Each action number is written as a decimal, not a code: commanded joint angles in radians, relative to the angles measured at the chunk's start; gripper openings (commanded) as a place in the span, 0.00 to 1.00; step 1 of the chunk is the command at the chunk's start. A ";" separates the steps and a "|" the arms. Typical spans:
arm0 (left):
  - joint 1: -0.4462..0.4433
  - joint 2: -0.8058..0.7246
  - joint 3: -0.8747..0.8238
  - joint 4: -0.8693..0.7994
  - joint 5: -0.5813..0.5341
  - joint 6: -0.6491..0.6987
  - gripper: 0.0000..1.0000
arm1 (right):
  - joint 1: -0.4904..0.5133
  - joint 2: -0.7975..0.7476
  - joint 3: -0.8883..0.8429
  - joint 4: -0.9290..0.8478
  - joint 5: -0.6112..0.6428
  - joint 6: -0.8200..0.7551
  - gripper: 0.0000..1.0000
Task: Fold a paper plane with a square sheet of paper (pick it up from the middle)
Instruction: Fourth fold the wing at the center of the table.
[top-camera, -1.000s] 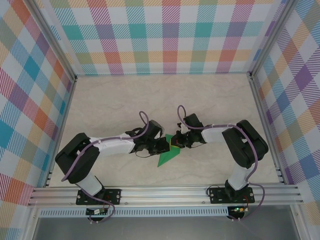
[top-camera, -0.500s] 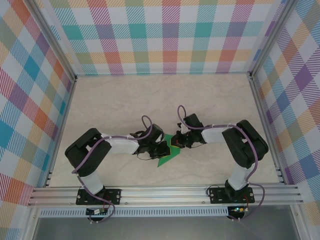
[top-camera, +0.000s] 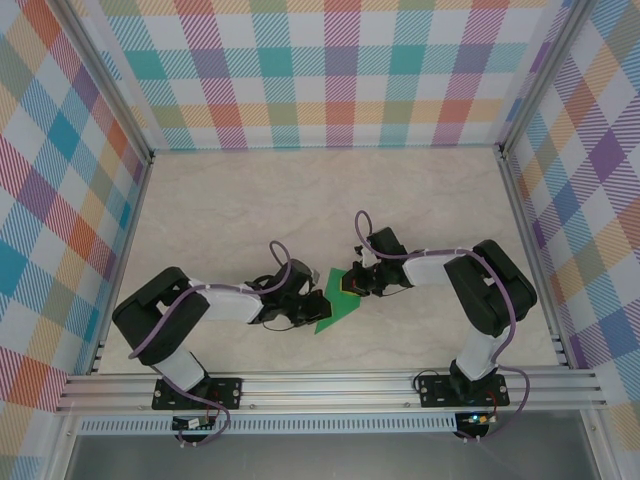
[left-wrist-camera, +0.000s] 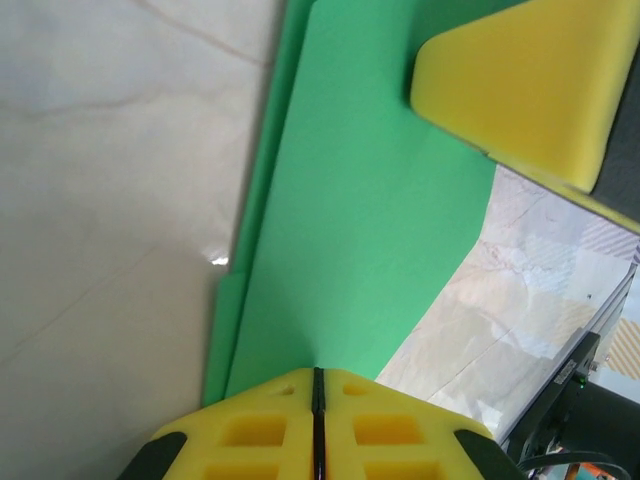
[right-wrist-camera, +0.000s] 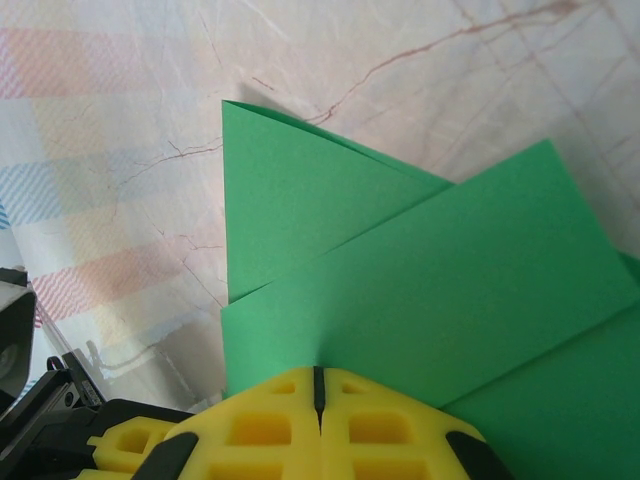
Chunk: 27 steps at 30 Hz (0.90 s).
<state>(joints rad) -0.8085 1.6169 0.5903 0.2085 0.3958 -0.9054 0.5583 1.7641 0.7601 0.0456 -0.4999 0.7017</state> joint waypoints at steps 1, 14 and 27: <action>0.012 -0.015 -0.061 -0.206 -0.010 -0.010 0.09 | 0.008 0.057 -0.039 -0.119 0.129 -0.018 0.02; 0.011 -0.207 -0.086 -0.300 -0.001 -0.009 0.11 | 0.008 0.057 -0.025 -0.126 0.127 -0.013 0.02; 0.018 -0.048 0.208 -0.264 -0.014 0.030 0.12 | 0.008 0.057 -0.032 -0.114 0.128 0.001 0.03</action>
<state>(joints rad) -0.8078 1.4982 0.7731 -0.0574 0.3843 -0.8928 0.5583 1.7641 0.7631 0.0410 -0.4988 0.7021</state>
